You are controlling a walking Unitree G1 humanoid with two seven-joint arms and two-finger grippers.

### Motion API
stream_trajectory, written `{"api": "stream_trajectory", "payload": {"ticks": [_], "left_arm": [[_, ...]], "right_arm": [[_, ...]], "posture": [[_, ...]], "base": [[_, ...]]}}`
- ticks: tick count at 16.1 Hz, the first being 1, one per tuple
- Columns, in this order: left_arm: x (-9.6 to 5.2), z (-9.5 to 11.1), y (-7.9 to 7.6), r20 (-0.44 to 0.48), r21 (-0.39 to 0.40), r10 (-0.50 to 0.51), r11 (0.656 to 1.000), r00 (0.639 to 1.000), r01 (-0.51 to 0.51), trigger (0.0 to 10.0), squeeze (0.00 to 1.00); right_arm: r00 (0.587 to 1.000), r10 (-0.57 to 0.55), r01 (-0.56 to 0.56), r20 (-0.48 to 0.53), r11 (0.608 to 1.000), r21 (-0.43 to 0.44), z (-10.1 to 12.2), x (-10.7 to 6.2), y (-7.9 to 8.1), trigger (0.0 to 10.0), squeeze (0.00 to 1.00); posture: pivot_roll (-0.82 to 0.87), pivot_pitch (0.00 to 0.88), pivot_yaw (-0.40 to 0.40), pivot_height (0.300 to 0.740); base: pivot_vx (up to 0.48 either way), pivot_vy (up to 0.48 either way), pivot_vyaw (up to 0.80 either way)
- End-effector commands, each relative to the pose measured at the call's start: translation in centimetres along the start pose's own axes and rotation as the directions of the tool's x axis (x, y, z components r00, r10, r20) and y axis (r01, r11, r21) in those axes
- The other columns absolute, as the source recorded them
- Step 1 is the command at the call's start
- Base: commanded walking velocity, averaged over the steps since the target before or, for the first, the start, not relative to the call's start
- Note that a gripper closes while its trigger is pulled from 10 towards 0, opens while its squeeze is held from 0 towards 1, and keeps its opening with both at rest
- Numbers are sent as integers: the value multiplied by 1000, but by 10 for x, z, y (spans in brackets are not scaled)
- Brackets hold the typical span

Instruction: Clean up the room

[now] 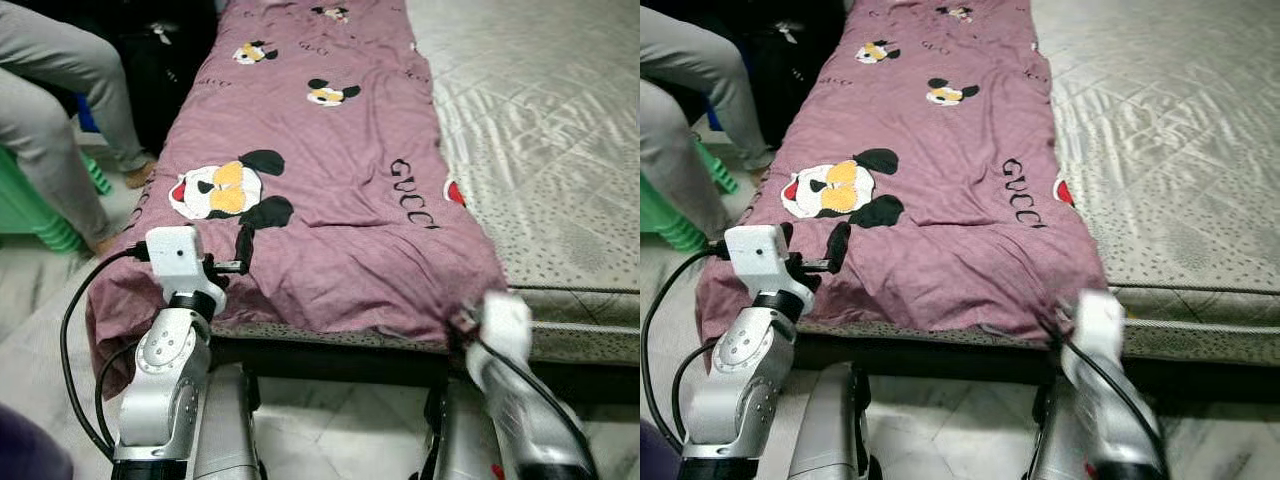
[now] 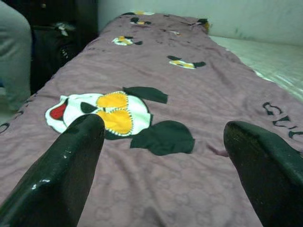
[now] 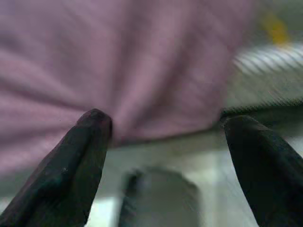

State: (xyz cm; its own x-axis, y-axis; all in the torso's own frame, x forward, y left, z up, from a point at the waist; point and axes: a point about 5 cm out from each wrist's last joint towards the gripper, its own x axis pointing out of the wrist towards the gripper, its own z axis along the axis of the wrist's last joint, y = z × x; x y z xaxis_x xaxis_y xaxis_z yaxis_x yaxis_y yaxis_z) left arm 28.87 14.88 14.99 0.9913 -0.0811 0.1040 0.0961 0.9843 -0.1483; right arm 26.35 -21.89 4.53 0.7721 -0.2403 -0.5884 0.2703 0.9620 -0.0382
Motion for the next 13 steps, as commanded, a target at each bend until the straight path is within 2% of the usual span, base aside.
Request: {"api": "stream_trajectory", "payload": {"ticks": [1, 3, 5, 7, 8, 9, 10, 11, 12, 13], "left_arm": [[1, -1, 3, 1, 10, 7, 1000, 1000, -7, 10000, 0], [2, 0, 4, 7, 10, 13, 1000, 1000, -13, 10000, 0], [2, -1, 4, 7, 9, 14, 1000, 1000, -14, 10000, 0], [3, -2, 3, 6, 10, 9, 1000, 1000, -9, 10000, 0], [5, -2, 4, 7, 10, 8, 1000, 1000, -8, 10000, 0], [8, 0, 4, 15, 13, 6, 1000, 1000, -7, 10000, 0], [11, 3, 4, 30, 15, 7, 1000, 1000, -7, 10000, 0], [13, 5, 5, 40, 16, 8, 1000, 999, -9, 10000, 0], [14, 6, 6, 47, 18, 10, 1000, 999, -11, 10000, 0], [15, 6, 7, 52, 21, 12, 1000, 999, -13, 10000, 0]], "right_arm": [[999, -14, 16, -47, 999, 30, -7, -4, -7, 10000, 1000], [994, -41, 45, -104, 998, 35, -21, -10, -22, 10000, 1000], [992, -66, 67, -106, 998, 7, -23, -12, -34, 10000, 1000], [990, -136, 137, 33, 989, -56, 0, -12, -44, 10000, 1000], [981, -148, 162, 126, 981, -110, 17, -13, -43, 10000, 1000], [953, -173, 209, 248, 970, -125, 39, -15, -42, 10000, 1000], [896, -170, 235, 411, 965, -114, 69, -21, -36, 10000, 1000], [857, -128, 189, 500, 979, -73, 86, -25, -27, 10000, 941], [824, -82, 132, 560, 990, -50, 99, -28, -18, 10000, 643], [801, -41, 74, 597, 997, -31, 107, -31, -9, 10000, 0]], "posture": [[-32, 63, 32, 500], [-35, 62, 29, 500], [-44, 60, 35, 500], [-48, 51, 40, 500], [-49, 38, 42, 500], [-48, 28, 42, 500], [-48, 15, 42, 500], [-50, 2, 42, 500], [-50, 0, 42, 500], [-54, 0, 45, 500]], "base": [[0, 0, 0], [0, 0, 0], [0, 0, 0], [0, 0, 0], [0, 0, 0], [0, 0, 0], [0, 0, 0], [0, 0, 0], [0, 0, 0], [0, 0, 0]]}}
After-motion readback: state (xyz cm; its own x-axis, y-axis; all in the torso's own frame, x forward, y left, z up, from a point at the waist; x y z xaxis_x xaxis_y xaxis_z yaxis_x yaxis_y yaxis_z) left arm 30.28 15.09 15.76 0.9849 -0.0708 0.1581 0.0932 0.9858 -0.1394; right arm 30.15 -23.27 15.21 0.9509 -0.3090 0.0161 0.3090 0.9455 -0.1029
